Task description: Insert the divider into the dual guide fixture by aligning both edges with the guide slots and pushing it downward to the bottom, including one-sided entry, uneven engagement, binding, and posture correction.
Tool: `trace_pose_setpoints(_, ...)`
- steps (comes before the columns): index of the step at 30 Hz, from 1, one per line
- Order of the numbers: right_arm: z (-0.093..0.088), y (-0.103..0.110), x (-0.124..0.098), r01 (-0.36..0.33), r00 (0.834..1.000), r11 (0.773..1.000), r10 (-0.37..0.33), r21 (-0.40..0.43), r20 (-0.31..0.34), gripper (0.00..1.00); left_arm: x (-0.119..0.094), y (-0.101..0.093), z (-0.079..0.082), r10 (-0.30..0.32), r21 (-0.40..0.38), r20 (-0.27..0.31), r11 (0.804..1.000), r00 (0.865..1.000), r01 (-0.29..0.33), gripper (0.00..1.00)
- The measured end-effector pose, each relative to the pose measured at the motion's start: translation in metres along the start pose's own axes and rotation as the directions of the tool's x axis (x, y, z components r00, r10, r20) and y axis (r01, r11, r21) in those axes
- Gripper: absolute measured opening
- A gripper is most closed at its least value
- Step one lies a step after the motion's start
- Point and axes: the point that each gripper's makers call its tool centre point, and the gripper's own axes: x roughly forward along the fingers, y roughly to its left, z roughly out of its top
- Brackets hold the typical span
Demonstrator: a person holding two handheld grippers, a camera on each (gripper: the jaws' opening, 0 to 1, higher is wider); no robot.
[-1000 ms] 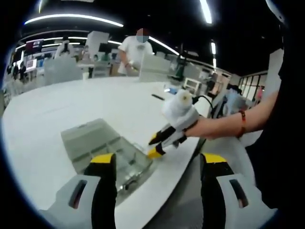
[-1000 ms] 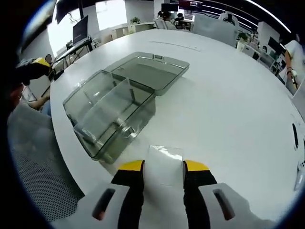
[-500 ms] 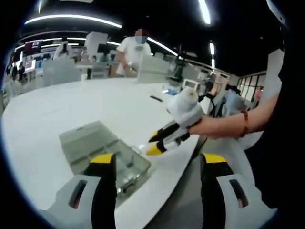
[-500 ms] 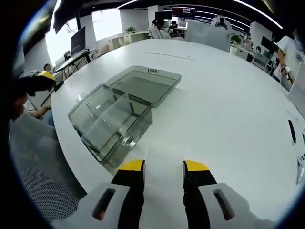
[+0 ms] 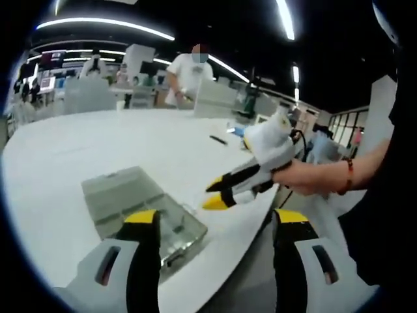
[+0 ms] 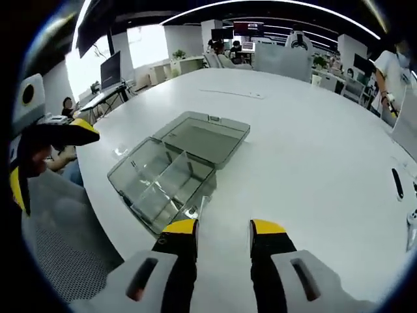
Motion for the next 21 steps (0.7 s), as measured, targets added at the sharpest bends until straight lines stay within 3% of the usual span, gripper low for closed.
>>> trace_pose_setpoints(10, 0.019, 0.008, -0.01, -0.007, 0.998, 1.0, 0.008, -0.016, 0.059, 0.27, 0.001, 0.006, 0.003, 0.024, -0.02, 0.015, 1.0, 1.0, -0.023, 0.68)
trace_pose_setpoints(21, 0.026, 0.038, -0.015, -0.06, 0.992, 0.998, 0.062, -0.022, 0.109, 0.27, 0.0, 0.012, 0.009, 0.058, -0.065, 0.049, 0.996, 0.997, -0.055, 0.66)
